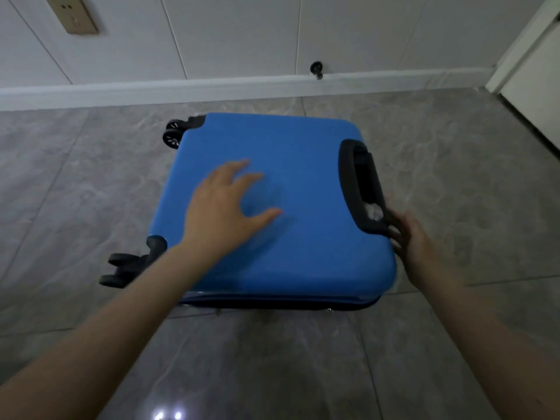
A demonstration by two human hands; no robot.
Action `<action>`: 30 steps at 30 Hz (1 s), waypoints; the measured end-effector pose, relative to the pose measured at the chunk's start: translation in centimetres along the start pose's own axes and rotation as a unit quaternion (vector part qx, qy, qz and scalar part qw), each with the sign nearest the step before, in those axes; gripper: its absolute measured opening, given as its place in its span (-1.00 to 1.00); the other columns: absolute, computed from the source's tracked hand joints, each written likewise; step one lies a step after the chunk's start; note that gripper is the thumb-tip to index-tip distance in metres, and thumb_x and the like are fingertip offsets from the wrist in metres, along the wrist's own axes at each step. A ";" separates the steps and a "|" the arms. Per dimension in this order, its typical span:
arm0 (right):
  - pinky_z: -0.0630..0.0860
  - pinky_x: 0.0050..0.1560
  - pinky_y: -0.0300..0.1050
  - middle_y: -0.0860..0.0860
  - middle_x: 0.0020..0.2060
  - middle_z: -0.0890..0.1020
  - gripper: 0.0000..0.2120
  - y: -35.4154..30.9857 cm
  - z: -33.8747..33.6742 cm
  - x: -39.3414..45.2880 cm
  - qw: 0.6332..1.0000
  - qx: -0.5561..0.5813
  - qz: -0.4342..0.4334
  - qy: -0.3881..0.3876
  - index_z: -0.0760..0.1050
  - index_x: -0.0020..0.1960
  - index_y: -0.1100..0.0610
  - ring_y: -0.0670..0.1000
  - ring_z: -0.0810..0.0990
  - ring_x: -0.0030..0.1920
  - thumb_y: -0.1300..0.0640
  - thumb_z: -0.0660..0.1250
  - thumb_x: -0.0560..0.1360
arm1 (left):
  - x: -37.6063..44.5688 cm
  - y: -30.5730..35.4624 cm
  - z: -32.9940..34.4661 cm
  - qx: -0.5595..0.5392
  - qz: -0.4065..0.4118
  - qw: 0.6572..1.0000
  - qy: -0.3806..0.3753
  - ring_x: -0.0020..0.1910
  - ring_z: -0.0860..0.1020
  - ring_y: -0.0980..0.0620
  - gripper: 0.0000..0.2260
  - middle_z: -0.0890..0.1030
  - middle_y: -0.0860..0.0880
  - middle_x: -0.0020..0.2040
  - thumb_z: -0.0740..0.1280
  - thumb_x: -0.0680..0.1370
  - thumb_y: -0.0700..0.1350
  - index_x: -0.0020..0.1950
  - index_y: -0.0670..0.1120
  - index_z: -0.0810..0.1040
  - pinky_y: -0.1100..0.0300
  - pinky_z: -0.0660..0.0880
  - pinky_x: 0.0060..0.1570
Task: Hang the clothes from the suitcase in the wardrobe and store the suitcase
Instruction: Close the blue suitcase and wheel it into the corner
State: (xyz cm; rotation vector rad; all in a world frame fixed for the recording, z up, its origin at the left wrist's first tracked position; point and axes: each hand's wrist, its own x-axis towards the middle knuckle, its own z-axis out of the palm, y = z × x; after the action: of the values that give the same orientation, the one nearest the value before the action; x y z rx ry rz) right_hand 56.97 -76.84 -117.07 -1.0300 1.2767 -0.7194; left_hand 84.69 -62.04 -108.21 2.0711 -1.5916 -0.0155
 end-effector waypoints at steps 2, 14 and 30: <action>0.42 0.01 -0.14 0.02 0.14 0.50 -0.62 2.5 -1.0 -1.3 0.997 -0.007 0.061 0.044 0.40 0.32 0.17 -0.05 0.51 -0.06 0.05 -0.01 0.62 | -2.6 2.2 1.6 0.036 0.097 0.993 -0.051 0.36 0.38 -0.12 -0.28 0.42 -0.08 0.38 0.23 0.29 0.43 0.28 -0.02 0.50 -0.12 0.32 0.33; 0.44 -0.38 -0.35 0.08 -0.16 0.59 -0.81 11.1 -0.1 -8.3 0.916 -0.284 0.199 -0.201 0.48 0.03 0.18 -0.07 0.52 -0.30 0.35 0.34 0.45 | -5.9 3.2 5.0 0.208 0.203 0.946 -0.146 0.45 0.26 -0.15 0.00 0.26 -0.13 0.48 0.44 0.14 0.36 0.48 0.00 0.21 -0.13 0.22 0.38; 0.37 -0.27 -0.18 -0.03 -0.47 0.53 -0.58 11.4 3.5 -11.0 0.896 -0.396 -0.139 -0.147 0.47 -0.29 0.13 -0.11 0.50 -0.43 -0.02 0.04 0.61 | -5.8 3.0 4.5 0.205 0.205 0.947 -0.141 0.41 0.34 -0.14 0.00 0.33 -0.12 0.45 0.48 0.10 0.34 0.45 -0.01 0.28 -0.12 0.27 0.34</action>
State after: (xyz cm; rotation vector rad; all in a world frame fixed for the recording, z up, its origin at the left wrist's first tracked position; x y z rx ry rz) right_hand 57.10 -61.76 -123.02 -1.9372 1.1742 -0.2044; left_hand 78.78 -59.14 -112.63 2.0499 -2.3475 0.1907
